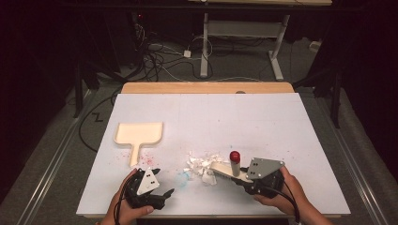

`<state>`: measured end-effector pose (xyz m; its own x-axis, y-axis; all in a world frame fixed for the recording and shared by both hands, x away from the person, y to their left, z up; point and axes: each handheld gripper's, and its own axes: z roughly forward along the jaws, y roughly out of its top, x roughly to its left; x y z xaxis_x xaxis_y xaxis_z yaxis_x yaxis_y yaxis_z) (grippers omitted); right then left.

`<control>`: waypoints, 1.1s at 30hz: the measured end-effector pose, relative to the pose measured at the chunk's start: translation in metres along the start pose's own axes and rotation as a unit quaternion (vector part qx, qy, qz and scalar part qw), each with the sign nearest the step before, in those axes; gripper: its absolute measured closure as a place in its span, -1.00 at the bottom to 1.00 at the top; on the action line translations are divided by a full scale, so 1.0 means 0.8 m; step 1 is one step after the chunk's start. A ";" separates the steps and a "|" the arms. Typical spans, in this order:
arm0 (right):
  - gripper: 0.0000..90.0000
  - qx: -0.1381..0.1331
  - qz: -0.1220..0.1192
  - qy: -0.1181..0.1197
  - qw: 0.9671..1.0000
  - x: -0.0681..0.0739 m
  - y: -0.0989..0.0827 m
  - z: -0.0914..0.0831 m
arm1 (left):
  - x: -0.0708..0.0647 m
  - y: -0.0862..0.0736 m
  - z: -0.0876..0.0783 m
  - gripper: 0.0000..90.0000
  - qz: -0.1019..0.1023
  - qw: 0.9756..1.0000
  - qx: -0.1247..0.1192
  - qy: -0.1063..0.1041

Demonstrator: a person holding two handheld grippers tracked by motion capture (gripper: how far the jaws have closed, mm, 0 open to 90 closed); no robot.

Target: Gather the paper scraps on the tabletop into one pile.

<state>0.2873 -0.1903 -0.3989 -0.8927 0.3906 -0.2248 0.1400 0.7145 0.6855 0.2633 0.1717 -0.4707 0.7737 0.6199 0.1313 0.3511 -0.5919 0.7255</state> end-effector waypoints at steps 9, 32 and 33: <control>0.51 -0.041 0.037 -0.004 0.998 -0.018 -0.018 -0.040 | 0.001 -0.002 -0.004 -0.60 -0.002 1.000 -0.002 0.005; 0.51 0.014 0.156 -0.173 0.972 -0.041 -0.028 0.025 | 0.002 -0.001 -0.008 -0.60 0.004 1.000 -0.010 0.007; 0.51 0.014 0.158 -0.177 0.971 -0.039 -0.024 0.030 | 0.002 -0.001 -0.009 -0.60 0.003 1.000 -0.011 0.007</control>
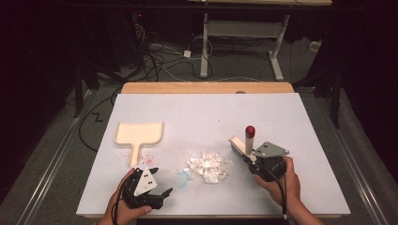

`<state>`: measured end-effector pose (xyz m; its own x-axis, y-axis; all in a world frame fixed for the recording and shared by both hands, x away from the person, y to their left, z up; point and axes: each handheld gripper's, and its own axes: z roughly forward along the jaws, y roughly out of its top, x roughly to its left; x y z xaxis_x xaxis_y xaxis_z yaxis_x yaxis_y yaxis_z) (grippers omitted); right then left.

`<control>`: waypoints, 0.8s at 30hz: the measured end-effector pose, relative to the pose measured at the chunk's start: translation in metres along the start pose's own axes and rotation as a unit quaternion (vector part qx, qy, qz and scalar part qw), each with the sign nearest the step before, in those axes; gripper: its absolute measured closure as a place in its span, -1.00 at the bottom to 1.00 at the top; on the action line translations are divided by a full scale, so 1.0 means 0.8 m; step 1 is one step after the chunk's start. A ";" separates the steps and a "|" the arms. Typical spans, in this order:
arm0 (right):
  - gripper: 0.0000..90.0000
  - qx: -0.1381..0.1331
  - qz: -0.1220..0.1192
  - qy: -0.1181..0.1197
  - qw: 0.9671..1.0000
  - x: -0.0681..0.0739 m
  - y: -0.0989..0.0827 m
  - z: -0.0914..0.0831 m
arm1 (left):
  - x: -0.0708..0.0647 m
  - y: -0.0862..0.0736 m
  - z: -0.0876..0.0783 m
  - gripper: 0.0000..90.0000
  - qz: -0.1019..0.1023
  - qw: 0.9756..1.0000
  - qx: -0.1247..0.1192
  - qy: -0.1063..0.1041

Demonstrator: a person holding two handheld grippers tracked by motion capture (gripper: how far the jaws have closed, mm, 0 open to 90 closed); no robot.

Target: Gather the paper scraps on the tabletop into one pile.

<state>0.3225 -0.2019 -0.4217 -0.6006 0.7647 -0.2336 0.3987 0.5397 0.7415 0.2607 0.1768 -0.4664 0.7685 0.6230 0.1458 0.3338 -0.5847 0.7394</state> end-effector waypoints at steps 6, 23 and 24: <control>0.51 -0.009 0.018 -0.012 1.000 0.035 0.016 0.022 | 0.000 0.000 -0.002 -0.60 -0.001 1.000 -0.007 -0.002; 0.51 -0.036 -0.003 0.041 0.998 0.081 0.045 0.035 | 0.000 0.001 0.000 -0.60 0.002 1.000 -0.005 -0.006; 0.51 -0.040 -0.004 0.039 0.998 0.077 0.046 0.033 | 0.000 0.001 0.000 -0.60 0.002 1.000 -0.006 -0.005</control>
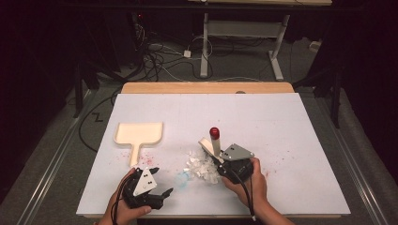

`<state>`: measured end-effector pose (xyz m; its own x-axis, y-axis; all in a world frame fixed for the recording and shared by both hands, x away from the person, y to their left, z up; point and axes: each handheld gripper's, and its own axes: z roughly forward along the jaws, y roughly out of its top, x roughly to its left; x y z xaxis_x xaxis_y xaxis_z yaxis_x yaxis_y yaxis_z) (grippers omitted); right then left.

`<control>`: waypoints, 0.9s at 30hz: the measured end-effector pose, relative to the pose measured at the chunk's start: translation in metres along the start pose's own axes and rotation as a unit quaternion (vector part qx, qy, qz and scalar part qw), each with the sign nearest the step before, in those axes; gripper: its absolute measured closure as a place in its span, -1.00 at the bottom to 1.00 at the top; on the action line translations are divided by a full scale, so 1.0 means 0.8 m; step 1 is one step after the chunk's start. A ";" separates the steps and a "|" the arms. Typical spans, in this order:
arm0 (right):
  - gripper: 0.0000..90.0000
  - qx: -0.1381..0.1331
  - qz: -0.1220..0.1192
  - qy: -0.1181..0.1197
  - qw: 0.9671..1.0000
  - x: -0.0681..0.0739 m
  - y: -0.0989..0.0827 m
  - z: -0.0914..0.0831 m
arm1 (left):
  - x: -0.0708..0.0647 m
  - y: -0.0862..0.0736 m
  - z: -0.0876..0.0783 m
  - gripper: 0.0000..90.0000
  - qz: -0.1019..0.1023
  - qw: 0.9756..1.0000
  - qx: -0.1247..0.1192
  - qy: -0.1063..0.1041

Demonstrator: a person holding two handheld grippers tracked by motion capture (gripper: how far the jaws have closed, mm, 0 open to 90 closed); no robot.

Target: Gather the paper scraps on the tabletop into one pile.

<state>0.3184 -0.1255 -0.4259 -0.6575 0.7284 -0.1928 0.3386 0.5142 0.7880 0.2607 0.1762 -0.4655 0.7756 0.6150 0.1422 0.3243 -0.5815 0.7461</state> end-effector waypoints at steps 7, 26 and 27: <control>0.51 -0.053 -0.005 0.003 0.999 -0.032 0.007 -0.028 | 0.003 -0.001 0.000 -0.60 -0.005 1.000 0.001 0.004; 0.51 -0.020 -0.032 0.244 0.969 0.034 0.018 -0.016 | 0.019 -0.008 -0.025 -0.60 -0.048 0.997 -0.043 0.051; 0.51 -0.017 -0.031 0.247 0.968 0.036 0.017 -0.011 | 0.019 -0.007 -0.024 -0.60 -0.048 0.997 -0.042 0.050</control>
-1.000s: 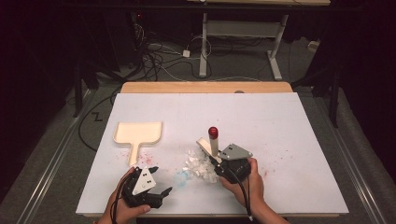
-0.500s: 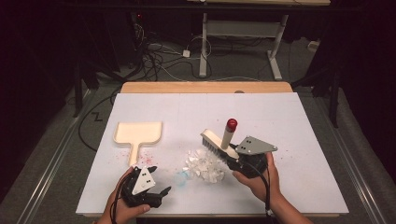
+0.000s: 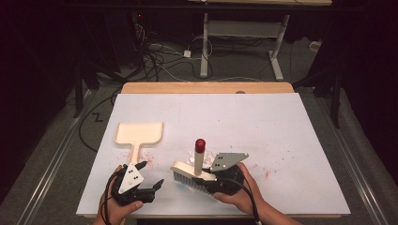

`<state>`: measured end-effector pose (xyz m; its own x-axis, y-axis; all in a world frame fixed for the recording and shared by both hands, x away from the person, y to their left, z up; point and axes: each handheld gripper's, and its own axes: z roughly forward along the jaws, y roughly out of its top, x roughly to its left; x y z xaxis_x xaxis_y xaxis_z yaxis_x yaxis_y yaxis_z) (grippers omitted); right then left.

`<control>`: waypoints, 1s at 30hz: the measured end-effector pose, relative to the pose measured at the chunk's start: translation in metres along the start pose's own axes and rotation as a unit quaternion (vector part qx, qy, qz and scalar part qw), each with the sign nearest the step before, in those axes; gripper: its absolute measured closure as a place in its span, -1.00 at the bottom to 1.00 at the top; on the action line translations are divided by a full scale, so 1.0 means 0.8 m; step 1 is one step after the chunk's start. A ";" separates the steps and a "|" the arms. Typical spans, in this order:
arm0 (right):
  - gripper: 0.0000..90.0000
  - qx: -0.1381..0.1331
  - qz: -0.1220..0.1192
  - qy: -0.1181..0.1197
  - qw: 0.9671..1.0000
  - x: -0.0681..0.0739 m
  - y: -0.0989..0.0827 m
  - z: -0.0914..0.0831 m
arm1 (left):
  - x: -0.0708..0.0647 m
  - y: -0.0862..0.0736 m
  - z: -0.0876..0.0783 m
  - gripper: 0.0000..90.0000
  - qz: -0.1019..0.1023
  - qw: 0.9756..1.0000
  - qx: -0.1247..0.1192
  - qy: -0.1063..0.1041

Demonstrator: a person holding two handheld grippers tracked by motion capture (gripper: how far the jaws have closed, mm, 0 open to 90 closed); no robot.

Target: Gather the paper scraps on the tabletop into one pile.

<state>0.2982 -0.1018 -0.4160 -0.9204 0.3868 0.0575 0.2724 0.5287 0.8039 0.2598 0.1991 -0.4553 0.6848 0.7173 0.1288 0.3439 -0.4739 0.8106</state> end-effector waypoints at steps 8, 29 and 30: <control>0.51 0.017 -0.015 -0.056 0.998 -0.012 -0.001 0.018 | -0.003 0.000 0.003 -0.60 0.005 1.000 0.006 -0.007; 0.51 -0.037 -0.026 -0.014 0.999 0.008 0.018 -0.033 | 0.005 0.000 -0.007 -0.60 -0.003 1.000 -0.010 0.020; 0.51 -0.030 -0.022 -0.004 0.999 0.011 0.016 -0.030 | 0.008 0.000 -0.011 -0.60 -0.010 0.999 -0.020 0.029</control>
<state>0.2866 -0.1098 -0.3909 -0.9290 0.3696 0.0167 0.2139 0.4998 0.8393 0.2583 0.2087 -0.4495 0.6391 0.7556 0.1438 0.3314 -0.4392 0.8350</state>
